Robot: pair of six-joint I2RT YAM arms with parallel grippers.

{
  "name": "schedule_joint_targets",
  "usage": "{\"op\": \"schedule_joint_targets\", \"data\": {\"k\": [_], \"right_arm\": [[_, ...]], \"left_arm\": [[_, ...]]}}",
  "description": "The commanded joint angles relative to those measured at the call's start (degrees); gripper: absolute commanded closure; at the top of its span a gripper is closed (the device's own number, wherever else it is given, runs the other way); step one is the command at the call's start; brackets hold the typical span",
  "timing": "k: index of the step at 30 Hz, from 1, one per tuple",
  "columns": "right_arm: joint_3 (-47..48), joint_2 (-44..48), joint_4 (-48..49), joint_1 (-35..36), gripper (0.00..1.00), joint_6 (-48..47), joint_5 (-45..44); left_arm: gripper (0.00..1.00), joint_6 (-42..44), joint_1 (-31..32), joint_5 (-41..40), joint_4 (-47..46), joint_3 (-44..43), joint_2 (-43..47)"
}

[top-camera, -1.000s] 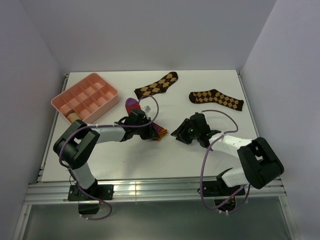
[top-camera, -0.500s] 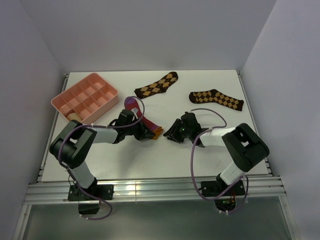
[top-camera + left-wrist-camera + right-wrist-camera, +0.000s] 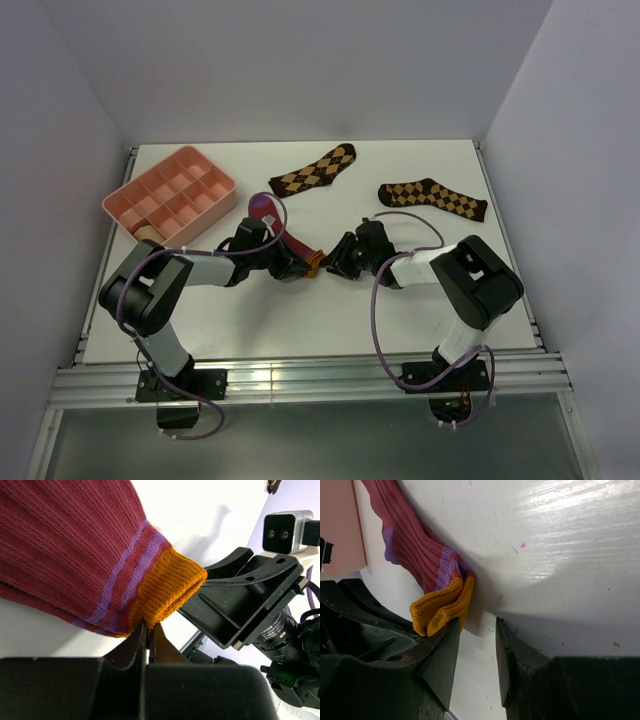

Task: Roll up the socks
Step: Roll the sock at the center of the board.

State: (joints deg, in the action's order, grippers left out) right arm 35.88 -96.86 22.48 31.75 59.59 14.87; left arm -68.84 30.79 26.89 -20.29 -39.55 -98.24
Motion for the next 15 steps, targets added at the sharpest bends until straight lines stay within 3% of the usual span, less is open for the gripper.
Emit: {"op": "schedule_joint_targets", "data": {"k": [1,15], "right_arm": [[1.7,-0.5,4.3,0.6,0.58,0.1,0.3],[4.9,-3.1,3.4,1.1,0.58,-0.4,0.3]], "left_arm": [[1.00,-0.9,-0.3,1.5,-1.6,-0.3,-0.4],[1.00,-0.6,-2.1,2.2,1.0,-1.2,-2.8]]}}
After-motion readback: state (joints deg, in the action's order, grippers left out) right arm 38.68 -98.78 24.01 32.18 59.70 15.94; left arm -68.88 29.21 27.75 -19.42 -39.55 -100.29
